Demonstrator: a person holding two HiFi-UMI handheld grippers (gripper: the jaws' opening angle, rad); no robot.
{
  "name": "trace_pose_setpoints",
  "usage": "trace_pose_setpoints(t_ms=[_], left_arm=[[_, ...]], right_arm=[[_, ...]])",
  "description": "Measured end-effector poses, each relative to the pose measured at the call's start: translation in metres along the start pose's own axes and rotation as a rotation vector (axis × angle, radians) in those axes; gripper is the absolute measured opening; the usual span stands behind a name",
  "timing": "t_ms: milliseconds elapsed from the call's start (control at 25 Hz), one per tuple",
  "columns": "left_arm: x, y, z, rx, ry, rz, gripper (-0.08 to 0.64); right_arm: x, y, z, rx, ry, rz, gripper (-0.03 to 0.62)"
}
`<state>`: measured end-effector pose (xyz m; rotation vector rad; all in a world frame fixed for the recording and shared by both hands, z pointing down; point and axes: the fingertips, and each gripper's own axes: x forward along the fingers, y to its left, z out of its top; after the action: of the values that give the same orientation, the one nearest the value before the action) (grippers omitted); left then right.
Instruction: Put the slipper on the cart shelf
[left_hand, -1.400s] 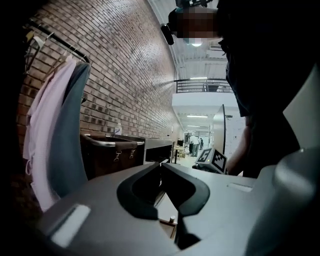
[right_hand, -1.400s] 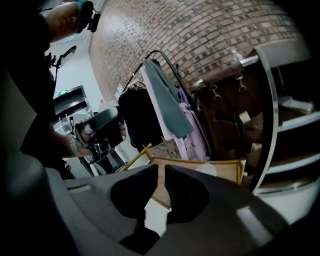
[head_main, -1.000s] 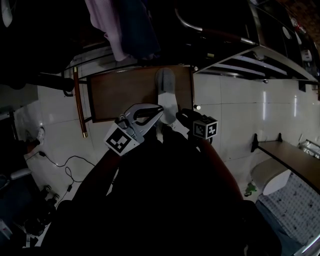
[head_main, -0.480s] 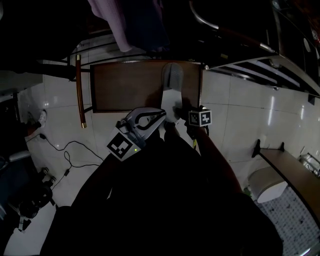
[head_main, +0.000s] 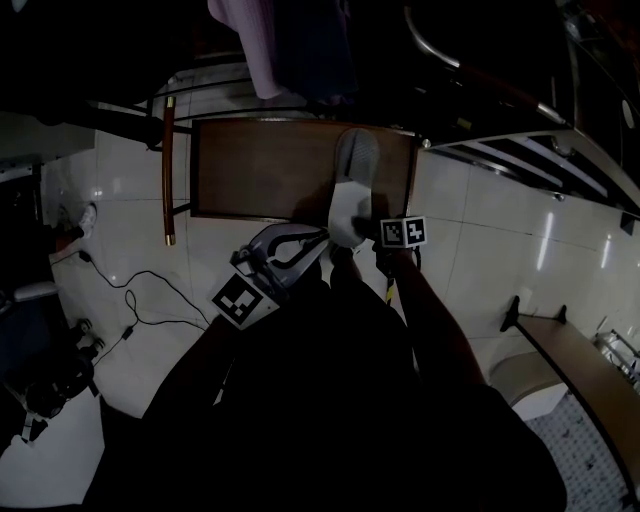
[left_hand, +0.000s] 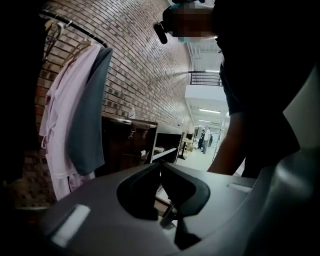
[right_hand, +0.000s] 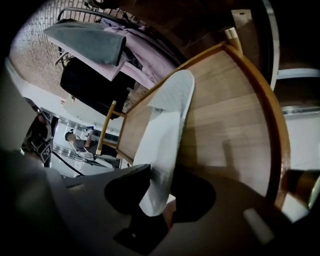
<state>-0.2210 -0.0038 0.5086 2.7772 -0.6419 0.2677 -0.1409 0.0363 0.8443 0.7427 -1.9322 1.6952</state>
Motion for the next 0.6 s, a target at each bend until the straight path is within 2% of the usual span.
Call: trace_pose_setpoints(t_ms=[240, 360, 600], left_arm=[[-0.011, -0.005, -0.002, 0.019, -0.005, 0.006, 0.013], [-0.012, -0.007, 0.0, 0.007, -0.014, 0.006, 0.014], [-0.01, -0.014, 0.017, 0.041, -0.038, -0.02, 0.013]], right_arm=[[-0.014, 0.016, 0.005, -0.011, -0.076, 0.026, 0.073], [-0.025, 0.031, 0.006, -0.038, -0.105, 0.05, 0.064], [-0.062, 0.071, 0.012, -0.062, -0.212, 0.103, 0.063]])
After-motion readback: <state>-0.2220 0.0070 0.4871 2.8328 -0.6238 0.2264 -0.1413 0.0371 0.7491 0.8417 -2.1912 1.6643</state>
